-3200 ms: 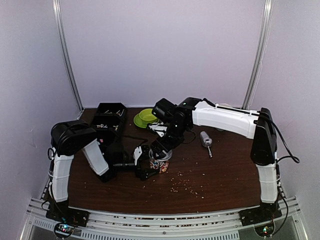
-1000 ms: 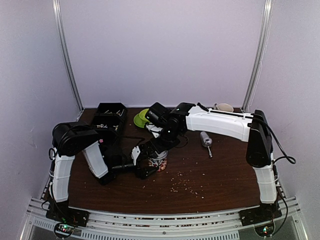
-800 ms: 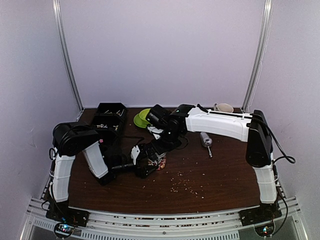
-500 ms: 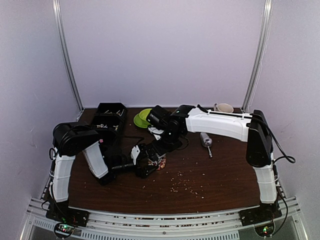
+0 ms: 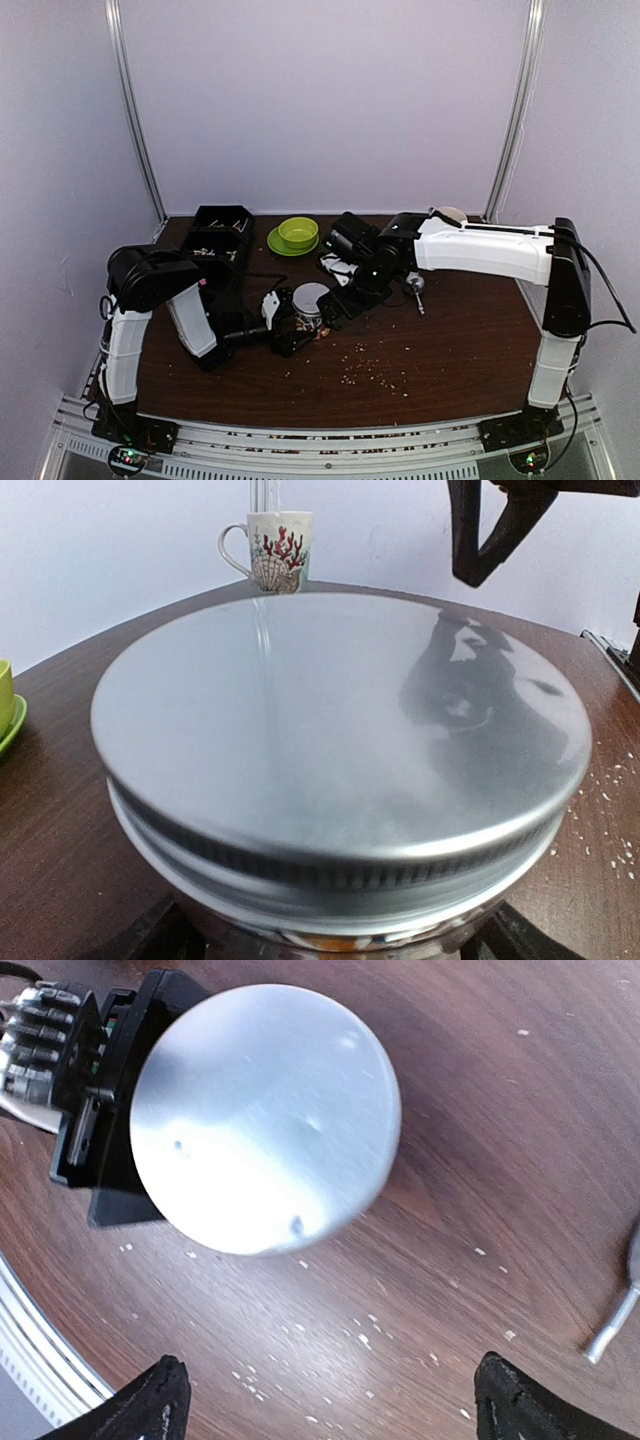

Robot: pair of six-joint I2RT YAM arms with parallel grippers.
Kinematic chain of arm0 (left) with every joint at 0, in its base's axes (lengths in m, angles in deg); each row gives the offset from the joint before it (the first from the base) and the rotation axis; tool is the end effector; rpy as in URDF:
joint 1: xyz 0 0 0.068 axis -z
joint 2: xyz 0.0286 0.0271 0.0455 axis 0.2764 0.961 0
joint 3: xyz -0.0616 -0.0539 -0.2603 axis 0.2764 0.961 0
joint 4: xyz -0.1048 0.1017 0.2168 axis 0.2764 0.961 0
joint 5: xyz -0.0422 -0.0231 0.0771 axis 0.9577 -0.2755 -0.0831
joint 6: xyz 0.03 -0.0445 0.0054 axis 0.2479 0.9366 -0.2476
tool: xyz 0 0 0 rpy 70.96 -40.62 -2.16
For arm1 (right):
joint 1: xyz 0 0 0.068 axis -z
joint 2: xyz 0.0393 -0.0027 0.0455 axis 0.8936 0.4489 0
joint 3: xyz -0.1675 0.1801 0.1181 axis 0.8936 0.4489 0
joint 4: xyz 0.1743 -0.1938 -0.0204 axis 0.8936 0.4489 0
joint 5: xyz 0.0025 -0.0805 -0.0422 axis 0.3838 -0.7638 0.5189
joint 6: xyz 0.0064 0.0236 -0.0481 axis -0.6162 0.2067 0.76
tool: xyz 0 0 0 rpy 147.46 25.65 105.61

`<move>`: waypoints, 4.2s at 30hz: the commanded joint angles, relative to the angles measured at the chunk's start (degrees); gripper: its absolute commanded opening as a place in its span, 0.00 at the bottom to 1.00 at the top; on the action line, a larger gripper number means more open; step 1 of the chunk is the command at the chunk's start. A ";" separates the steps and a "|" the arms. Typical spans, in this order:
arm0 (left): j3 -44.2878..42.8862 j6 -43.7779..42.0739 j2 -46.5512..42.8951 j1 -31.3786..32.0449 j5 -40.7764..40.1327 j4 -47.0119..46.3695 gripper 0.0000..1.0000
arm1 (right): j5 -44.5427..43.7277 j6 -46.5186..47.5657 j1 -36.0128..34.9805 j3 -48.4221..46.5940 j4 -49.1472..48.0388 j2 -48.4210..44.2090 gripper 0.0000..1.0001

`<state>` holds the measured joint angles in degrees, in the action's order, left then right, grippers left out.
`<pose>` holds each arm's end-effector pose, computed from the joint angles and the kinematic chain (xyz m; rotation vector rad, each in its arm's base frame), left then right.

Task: Pack the candies
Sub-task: Place the box lid on the packing bottle, then screw the box lid onto the packing bottle.

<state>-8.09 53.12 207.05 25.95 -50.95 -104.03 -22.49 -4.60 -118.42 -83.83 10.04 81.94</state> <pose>0.2383 -0.2345 0.0603 0.8715 1.6081 -0.9761 0.2259 0.3287 0.2511 -0.9734 2.6564 0.4313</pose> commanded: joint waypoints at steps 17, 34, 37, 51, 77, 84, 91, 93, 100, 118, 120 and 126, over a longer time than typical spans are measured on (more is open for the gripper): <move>-7.51 1.67 6.99 -0.25 13.19 -4.53 0.86 | 18.63 0.14 13.44 19.43 -39.32 -17.81 0.99; -8.00 2.21 9.07 0.54 12.71 -5.85 0.85 | 32.08 -10.85 15.55 20.12 -57.61 -1.32 0.65; -8.04 2.32 9.28 0.55 12.52 -5.85 0.85 | 33.01 -10.99 15.54 21.61 -59.58 -1.20 0.63; -8.06 2.82 9.46 0.55 12.17 -5.85 0.85 | 35.81 -10.63 15.55 22.83 -60.92 1.38 0.54; -8.26 3.39 9.72 0.58 11.85 -5.80 0.85 | 36.35 -10.24 15.50 27.28 -61.42 -0.08 0.25; -8.26 3.54 9.86 0.54 11.68 -5.85 0.85 | 34.68 -10.09 15.54 29.94 -61.20 -1.70 0.19; -8.26 3.92 9.90 0.55 10.85 -5.85 0.85 | 34.12 -11.24 15.49 33.48 -63.73 -3.86 0.15; -8.26 4.04 10.03 0.54 10.64 -5.85 0.85 | 34.27 -11.51 15.54 34.02 -64.07 -4.13 0.15; -8.08 4.34 10.03 0.54 9.90 -5.81 0.85 | 33.94 -12.14 15.56 36.52 -65.03 -6.07 0.15; -8.34 4.31 10.58 0.45 8.86 -5.85 0.84 | 33.96 -13.59 15.43 46.50 -68.77 -13.14 0.14; -8.35 4.26 10.70 0.45 8.83 -5.85 0.84 | 33.96 -13.53 15.32 47.71 -69.13 -14.24 0.14; -8.60 4.22 10.80 0.45 9.38 -5.85 0.84 | 32.80 -12.31 15.45 47.46 -67.35 -16.87 0.19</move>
<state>-16.35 55.21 215.47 26.69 -40.11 -109.96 10.88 -17.65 -102.81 -36.03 -59.25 67.12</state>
